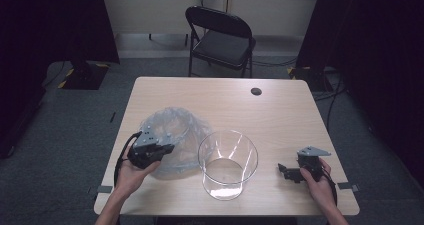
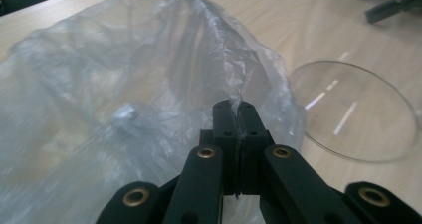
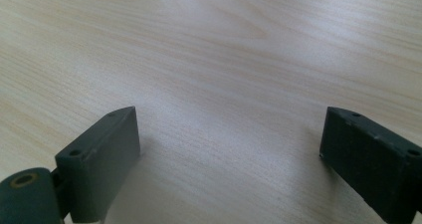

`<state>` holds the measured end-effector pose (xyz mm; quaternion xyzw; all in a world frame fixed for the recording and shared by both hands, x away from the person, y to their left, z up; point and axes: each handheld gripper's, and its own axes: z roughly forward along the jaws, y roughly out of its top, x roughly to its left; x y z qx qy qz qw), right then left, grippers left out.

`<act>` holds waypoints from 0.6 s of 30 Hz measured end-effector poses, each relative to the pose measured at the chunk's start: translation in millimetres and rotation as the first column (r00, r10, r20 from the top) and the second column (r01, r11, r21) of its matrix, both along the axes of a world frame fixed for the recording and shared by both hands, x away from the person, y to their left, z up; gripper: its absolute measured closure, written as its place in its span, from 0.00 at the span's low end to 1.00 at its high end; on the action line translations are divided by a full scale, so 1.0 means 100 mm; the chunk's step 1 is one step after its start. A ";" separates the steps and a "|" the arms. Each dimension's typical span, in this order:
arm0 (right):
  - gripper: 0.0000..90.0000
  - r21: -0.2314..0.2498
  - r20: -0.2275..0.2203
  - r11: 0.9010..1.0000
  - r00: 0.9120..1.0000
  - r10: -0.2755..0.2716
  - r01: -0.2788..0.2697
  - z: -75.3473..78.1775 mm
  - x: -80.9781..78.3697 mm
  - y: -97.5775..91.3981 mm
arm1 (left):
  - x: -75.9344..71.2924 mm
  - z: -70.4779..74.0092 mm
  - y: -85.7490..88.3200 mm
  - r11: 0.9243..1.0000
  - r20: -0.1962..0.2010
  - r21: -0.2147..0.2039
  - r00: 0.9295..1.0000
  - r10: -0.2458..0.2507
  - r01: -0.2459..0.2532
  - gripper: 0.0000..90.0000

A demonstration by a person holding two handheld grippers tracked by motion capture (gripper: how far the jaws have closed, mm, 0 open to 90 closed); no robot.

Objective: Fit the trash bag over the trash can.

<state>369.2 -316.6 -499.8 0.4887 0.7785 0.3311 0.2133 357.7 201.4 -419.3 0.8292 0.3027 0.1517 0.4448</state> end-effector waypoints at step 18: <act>0.08 0.000 0.000 1.000 1.000 0.000 0.000 0.00 0.01 0.01 | 0.32 0.12 0.36 0.980 -0.068 -0.087 0.982 0.175 -0.180 0.56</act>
